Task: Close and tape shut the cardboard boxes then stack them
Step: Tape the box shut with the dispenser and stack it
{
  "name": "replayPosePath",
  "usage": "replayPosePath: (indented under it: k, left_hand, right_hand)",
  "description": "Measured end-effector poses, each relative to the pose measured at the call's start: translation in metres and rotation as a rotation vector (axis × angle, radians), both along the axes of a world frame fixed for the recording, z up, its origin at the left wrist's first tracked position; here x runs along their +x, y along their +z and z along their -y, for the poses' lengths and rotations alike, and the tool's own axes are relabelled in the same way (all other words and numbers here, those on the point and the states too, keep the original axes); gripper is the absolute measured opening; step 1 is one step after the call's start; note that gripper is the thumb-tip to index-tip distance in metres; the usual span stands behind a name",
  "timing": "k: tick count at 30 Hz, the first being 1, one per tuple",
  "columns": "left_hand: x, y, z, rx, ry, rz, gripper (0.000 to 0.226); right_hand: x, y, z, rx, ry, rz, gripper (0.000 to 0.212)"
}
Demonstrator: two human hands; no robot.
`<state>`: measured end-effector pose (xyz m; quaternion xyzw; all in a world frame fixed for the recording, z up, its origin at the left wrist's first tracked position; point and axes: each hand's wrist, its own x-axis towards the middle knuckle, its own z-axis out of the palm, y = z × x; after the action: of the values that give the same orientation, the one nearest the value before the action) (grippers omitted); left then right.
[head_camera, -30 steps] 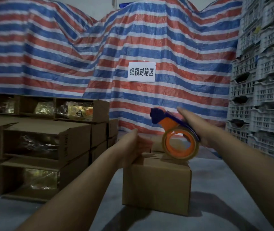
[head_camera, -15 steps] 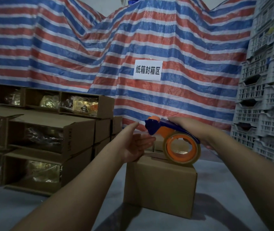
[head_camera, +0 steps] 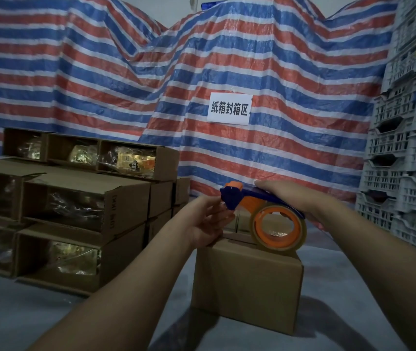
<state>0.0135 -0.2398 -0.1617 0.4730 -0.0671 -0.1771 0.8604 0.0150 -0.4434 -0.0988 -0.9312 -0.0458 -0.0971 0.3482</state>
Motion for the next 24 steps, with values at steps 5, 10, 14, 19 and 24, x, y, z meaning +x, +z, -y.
replayPosePath:
  k: [5,10,14,19,24]
  left_hand:
    - [0.0,-0.003,0.003,0.092,0.084,0.047,0.014]
    - [-0.001,-0.005,0.01,0.211,0.167,0.119,0.017]
    - [0.004,-0.006,0.014,0.164,0.27,0.056,0.02]
    - [0.009,-0.008,0.016,-0.061,0.406,-0.045,0.024]
    - [0.013,-0.005,0.004,0.067,0.417,0.011,0.023]
  right_hand:
    - [-0.001,0.002,-0.002,-0.042,0.008,-0.005,0.051]
    - [-0.008,0.015,-0.002,-0.087,0.046,-0.134,0.051]
    - [-0.012,0.022,0.007,-0.124,0.052,-0.207,0.052]
    - [-0.012,0.021,0.017,-0.185,0.025,-0.199,0.048]
    - [-0.005,0.023,0.0,-0.414,0.028,-0.13,0.038]
